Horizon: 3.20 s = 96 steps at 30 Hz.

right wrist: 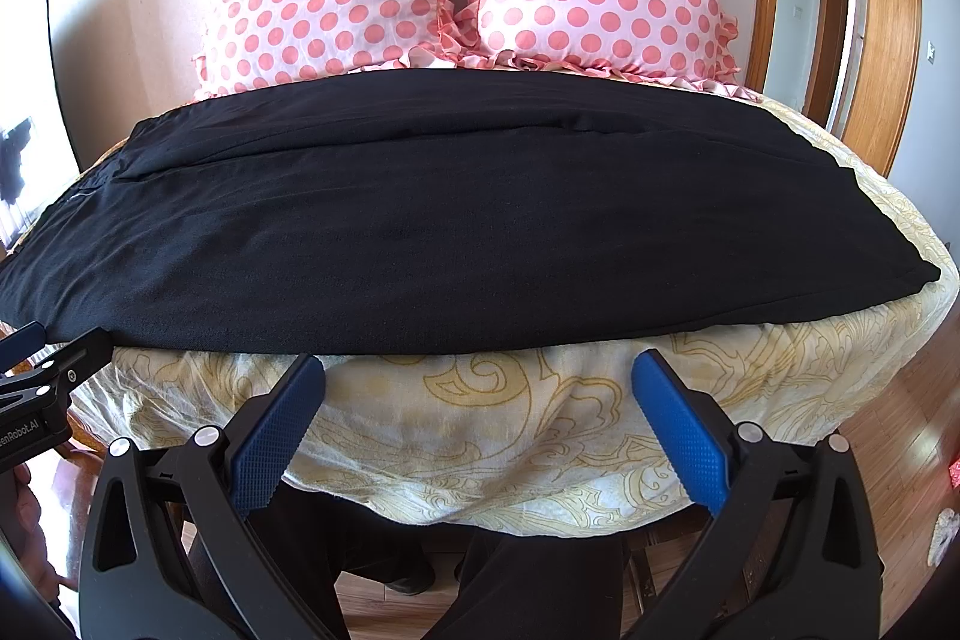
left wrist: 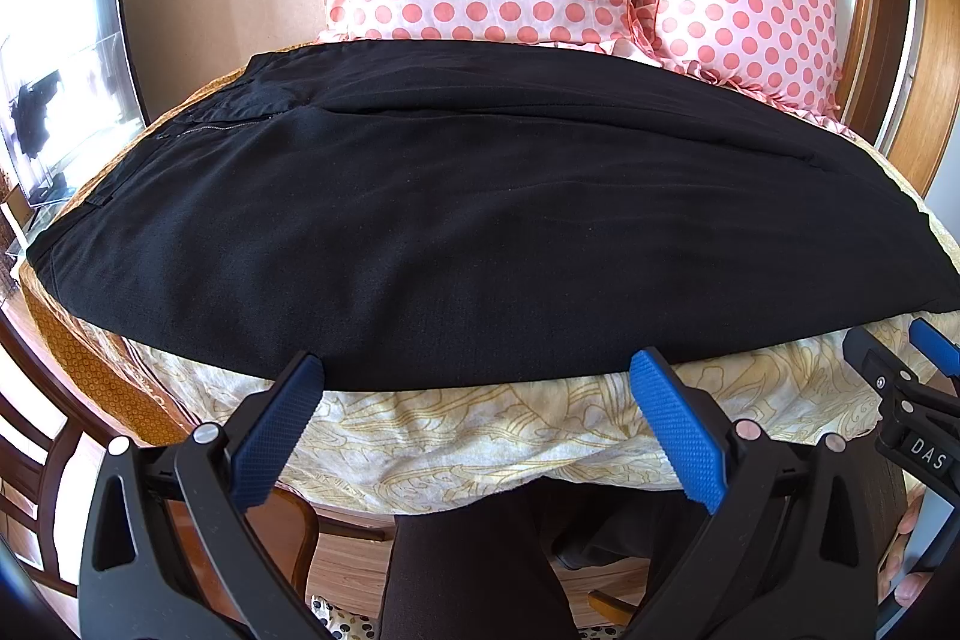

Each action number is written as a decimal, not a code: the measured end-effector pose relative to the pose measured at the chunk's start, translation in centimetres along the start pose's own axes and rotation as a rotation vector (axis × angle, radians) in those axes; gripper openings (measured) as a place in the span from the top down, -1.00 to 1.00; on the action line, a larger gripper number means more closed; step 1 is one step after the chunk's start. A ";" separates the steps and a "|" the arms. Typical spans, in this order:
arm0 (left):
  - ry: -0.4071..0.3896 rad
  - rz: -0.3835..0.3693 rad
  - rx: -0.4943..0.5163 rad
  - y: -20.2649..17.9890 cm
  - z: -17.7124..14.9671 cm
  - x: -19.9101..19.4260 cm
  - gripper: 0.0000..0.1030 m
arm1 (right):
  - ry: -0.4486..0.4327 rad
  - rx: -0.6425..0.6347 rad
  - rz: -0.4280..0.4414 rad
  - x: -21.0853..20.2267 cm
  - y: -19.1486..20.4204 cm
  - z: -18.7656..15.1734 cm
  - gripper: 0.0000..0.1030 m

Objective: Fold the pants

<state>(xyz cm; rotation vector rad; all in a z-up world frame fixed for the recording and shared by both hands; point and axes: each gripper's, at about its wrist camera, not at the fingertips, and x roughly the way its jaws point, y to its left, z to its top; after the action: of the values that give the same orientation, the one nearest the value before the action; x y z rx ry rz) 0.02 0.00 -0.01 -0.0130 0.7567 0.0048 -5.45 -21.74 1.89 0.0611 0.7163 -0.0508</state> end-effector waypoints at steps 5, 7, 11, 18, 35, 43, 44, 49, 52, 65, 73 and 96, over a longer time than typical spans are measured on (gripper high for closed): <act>-0.001 0.000 0.000 0.0 0.0 0.0 -0.97 | 0.000 0.000 0.000 0.0 0.0 0.0 -0.97; -0.001 0.000 0.000 0.0 0.0 0.0 -0.97 | -0.001 0.000 0.000 0.0 0.0 0.0 -0.97; -0.001 0.000 0.000 0.0 0.0 0.0 -0.97 | 0.000 0.000 0.000 0.0 0.0 0.0 -0.97; -0.001 0.000 0.000 0.0 0.0 0.0 -0.97 | -0.001 0.000 0.000 0.0 0.0 0.0 -0.97; -0.002 0.000 0.000 0.0 0.0 0.0 -0.97 | -0.003 0.000 0.000 0.0 0.0 0.0 -0.97; -0.002 0.000 0.000 0.0 0.0 0.0 -0.97 | -0.003 0.000 0.000 0.0 0.0 0.0 -0.97; -0.002 0.000 0.000 0.0 0.0 0.0 -0.97 | -0.003 0.000 0.000 0.0 0.0 0.0 -0.97; -0.002 0.000 0.000 0.0 0.0 0.0 -0.97 | -0.004 0.000 0.000 0.0 0.0 0.0 -0.97; -0.001 0.000 0.000 0.0 0.0 0.0 -0.97 | -0.004 0.001 0.000 0.0 0.0 0.0 -0.97; 0.008 0.000 0.005 0.3 0.3 0.1 -0.97 | 0.006 -0.017 0.010 -0.2 0.1 0.1 -0.97; 0.004 -0.140 0.027 1.5 2.6 -2.3 -0.96 | -0.027 -0.022 0.081 -3.5 -4.6 3.6 -0.97; -0.203 0.052 -0.007 3.0 15.9 7.4 -0.96 | 0.268 0.644 -0.504 26.0 -32.0 26.5 -0.28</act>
<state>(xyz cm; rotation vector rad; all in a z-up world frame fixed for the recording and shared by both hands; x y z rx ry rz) 16.30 3.21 6.39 0.0006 0.5540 0.0575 29.31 -56.20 3.54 0.5097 0.9466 -0.7681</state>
